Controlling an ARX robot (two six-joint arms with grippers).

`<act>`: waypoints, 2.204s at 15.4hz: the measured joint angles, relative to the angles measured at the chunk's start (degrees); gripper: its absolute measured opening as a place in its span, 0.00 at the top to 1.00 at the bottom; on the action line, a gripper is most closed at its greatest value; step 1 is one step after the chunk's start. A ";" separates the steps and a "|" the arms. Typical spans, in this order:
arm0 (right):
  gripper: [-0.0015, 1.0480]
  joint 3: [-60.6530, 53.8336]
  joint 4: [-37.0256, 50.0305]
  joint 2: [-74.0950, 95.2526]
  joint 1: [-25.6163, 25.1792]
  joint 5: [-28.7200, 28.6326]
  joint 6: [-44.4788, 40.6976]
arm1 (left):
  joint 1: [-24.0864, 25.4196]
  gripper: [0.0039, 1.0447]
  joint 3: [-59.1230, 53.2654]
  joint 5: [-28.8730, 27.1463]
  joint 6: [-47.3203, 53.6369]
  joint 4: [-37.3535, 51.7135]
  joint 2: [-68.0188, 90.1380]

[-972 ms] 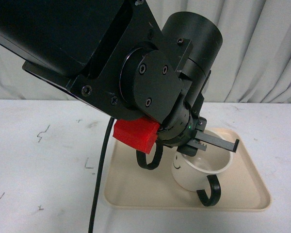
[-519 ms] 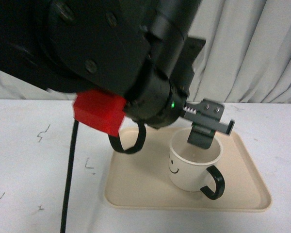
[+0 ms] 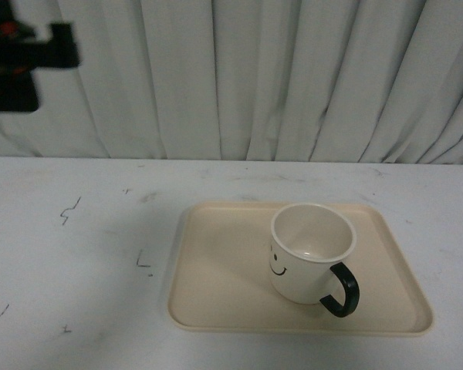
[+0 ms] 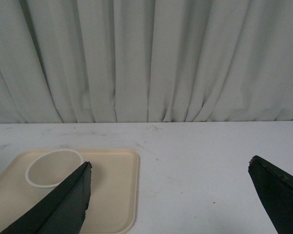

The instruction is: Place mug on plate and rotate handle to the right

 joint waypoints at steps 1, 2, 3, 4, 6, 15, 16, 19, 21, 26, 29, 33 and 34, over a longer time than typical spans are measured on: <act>0.06 0.00 0.02 0.02 0.00 -0.02 0.00 | 1.66 0.70 -3.45 2.75 -0.50 1.09 -4.52; 0.06 0.00 0.00 0.02 0.00 0.00 0.00 | 4.02 0.84 -6.29 5.62 -0.57 1.99 -9.27; 0.06 0.00 0.02 0.00 0.00 0.00 0.00 | 6.23 0.96 -9.18 7.69 -0.57 1.70 -11.85; 0.06 0.00 0.02 0.00 0.00 -0.02 0.00 | 8.44 0.99 -12.63 9.79 -0.79 0.44 -14.05; 0.06 0.00 0.02 0.00 0.00 -0.02 0.00 | 10.80 0.99 -15.17 11.91 -0.76 -0.15 -17.59; 0.06 0.00 0.02 0.00 0.00 -0.02 0.00 | 17.33 0.99 -21.44 18.60 -0.76 -6.71 -31.28; 0.06 0.00 0.02 0.00 0.00 -0.02 0.00 | 18.08 0.99 -22.12 19.54 -0.76 -8.37 -33.57; 0.06 0.00 0.02 0.02 0.00 -0.04 0.00 | 23.96 0.99 -24.55 24.90 -0.87 -9.84 -38.88; 0.06 0.00 0.04 0.00 0.00 0.00 0.00 | 23.52 0.99 -25.49 25.31 -0.87 -13.14 -41.72; 0.06 0.00 0.02 0.00 0.00 -0.02 0.00 | 23.52 0.99 -25.49 25.29 -0.87 -22.45 -51.89; 0.06 0.00 0.02 0.00 0.00 0.00 0.00 | 23.52 0.99 -25.49 25.31 -0.87 -25.90 -55.23; 0.06 0.00 0.02 0.00 0.00 0.00 0.00 | 23.52 0.99 -25.49 25.29 -0.87 -29.59 -58.84; 0.06 0.00 0.02 0.00 0.00 0.00 0.00 | 23.52 0.99 -25.49 25.29 -0.87 -29.94 -59.36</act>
